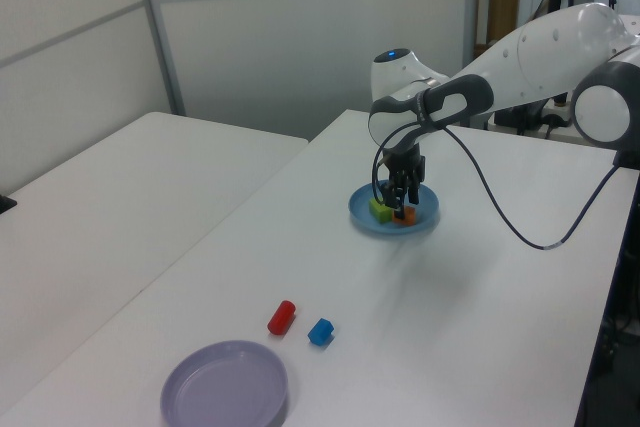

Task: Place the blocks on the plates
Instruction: 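Raise the gripper and move it down onto the red block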

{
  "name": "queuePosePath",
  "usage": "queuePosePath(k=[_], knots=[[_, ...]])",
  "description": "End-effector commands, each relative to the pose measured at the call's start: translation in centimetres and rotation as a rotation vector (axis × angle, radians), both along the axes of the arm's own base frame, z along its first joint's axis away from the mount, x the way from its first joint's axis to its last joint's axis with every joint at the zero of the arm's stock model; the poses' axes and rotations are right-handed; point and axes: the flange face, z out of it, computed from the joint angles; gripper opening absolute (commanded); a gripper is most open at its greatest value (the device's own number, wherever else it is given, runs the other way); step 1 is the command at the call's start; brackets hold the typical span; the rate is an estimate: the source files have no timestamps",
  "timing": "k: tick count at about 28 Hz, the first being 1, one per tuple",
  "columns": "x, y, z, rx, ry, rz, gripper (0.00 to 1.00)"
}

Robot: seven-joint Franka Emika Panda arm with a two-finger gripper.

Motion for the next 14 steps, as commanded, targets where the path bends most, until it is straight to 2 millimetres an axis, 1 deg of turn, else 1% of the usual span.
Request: queuePosePath(k=[1, 3, 5, 6, 7, 11, 12, 14], knots=[[1.0, 1.1, 1.9, 0.004, -0.044, -0.003, 1.00], [1.1, 1.6, 2.8, 0.004, -0.056, 0.004, 1.00], [1.4, 2.6, 3.9, 0.013, -0.073, 0.014, 1.00], [1.8, 3.7, 4.4, 0.019, -0.082, 0.030, 1.00], [2.4, 6.2, 5.0, 0.037, -0.091, 0.065, 1.00], [2.8, 10.0, 5.4, 0.068, -0.058, 0.119, 1.00], [2.9, 11.9, 5.7, 0.080, -0.039, 0.147, 1.00], [3.1, 13.8, 5.7, 0.089, -0.023, 0.175, 1.00]])
